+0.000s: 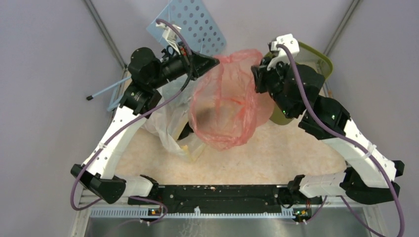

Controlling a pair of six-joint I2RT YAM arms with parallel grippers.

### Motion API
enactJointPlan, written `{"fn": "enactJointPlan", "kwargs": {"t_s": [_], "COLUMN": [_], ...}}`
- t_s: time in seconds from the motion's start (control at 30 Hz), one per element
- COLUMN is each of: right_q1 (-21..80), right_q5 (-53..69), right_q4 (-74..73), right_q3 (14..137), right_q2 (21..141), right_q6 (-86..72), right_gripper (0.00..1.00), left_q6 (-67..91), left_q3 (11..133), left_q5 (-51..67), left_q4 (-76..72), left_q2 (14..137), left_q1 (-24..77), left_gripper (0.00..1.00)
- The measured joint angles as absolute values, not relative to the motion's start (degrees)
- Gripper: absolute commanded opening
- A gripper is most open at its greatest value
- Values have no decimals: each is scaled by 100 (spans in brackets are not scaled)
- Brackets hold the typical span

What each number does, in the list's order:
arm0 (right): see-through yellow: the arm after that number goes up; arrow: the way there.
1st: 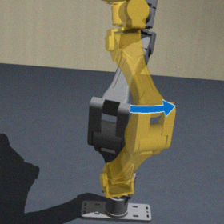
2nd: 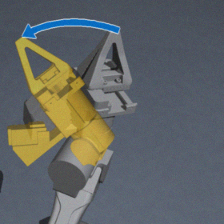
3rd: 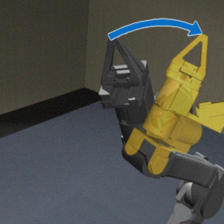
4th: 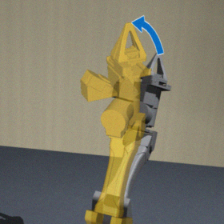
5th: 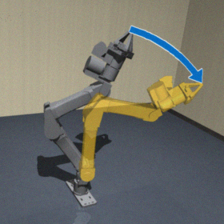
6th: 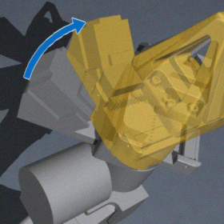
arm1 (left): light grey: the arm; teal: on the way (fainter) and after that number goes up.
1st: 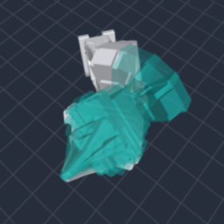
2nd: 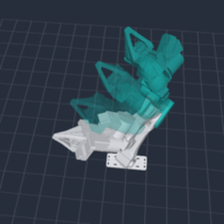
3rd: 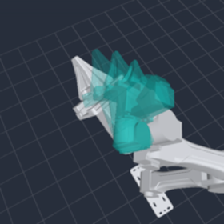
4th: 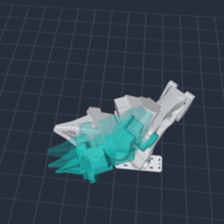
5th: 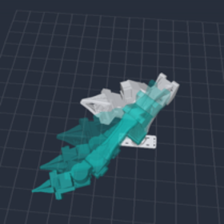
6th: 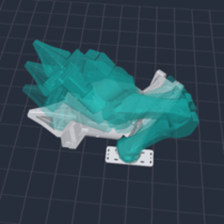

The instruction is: Put the trash bags into the trash bin

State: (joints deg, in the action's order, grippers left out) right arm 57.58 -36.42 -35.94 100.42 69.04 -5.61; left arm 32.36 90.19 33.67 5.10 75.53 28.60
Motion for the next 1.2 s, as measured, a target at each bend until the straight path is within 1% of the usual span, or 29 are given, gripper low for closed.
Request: {"fn": "enactJointPlan", "kwargs": {"t_s": [0.2, 0.33, 0.43, 0.53, 0.67, 1.0, 1.2], "right_q1": [5732, 5631, 5192, 4847, 4606, 3116, 2508], "right_q5": [-4082, -4318, -4355, -4344, -4368, -4176, -3946], "right_q4": [-1850, -956, -644, -639, -633, -1406, -1964], "right_q3": [10372, 11006, 11725, 12422, 12855, 12877, 12877], "right_q2": [7039, 7273, 7540, 7876, 8202, 8342, 8344], "right_q6": [871, 1726, 2062, 2220, 2464, 1951, 1551], "right_gripper": [0, 0, 0, 0, 0, 0, 0], "left_q6": [3347, 3511, 3612, 3691, 3857, 3887, 3850], "left_q3": [9544, 9808, 10162, 10453, 10608, 11104, 11507], "left_q5": [3413, 3395, 3382, 3382, 3380, 3339, 3330], "left_q4": [-722, -1597, -2027, -2300, -2491, -2432, -2283], "left_q2": [7550, 7673, 7948, 8278, 8689, 9804, 10184], "left_q1": [2860, 2860, 2860, 2880, 2899, 3221, 3330], "left_gripper": [0, 0, 0, 0, 0, 0, 0]}}
